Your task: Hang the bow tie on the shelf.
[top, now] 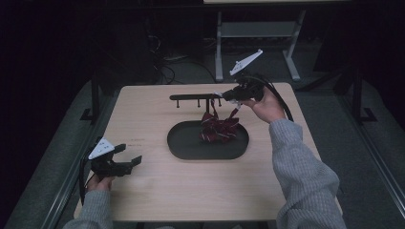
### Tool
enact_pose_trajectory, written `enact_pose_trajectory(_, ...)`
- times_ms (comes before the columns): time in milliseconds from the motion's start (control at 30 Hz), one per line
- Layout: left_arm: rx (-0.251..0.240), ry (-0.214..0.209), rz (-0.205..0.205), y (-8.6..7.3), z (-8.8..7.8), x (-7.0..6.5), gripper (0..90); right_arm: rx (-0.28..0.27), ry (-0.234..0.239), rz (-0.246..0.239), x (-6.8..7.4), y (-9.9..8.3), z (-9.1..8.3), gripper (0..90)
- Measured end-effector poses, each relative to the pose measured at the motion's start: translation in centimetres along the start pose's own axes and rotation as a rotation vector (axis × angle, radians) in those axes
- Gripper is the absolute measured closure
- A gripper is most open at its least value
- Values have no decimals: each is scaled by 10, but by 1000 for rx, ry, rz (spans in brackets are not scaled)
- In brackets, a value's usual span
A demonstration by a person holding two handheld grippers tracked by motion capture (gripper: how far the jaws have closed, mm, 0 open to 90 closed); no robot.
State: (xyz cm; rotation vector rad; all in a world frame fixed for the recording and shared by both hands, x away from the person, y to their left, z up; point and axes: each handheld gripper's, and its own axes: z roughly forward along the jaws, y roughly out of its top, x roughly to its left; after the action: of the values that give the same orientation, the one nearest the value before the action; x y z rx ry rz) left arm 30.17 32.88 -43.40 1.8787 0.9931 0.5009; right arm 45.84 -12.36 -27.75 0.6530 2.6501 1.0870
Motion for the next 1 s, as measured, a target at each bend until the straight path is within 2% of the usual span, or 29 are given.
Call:
enact_pose_trajectory(367,2,-1,-4,0,0,0,130,43,-4,8,-3,-2,13,875)
enact_pose_trajectory(433,-1,0,-3,0,0,0,130,50,-9,-3,-5,-3,14,873)
enact_pose_trajectory(500,-2,0,-7,0,0,0,130,42,-13,6,-5,-4,14,867)
enact_pose_trajectory(733,3,-3,-9,0,0,-1,130,44,-32,8,-6,-7,13,784)
enact_pose_trajectory(1000,3,-3,-8,0,1,-1,130,32,-12,26,-6,-11,10,725)
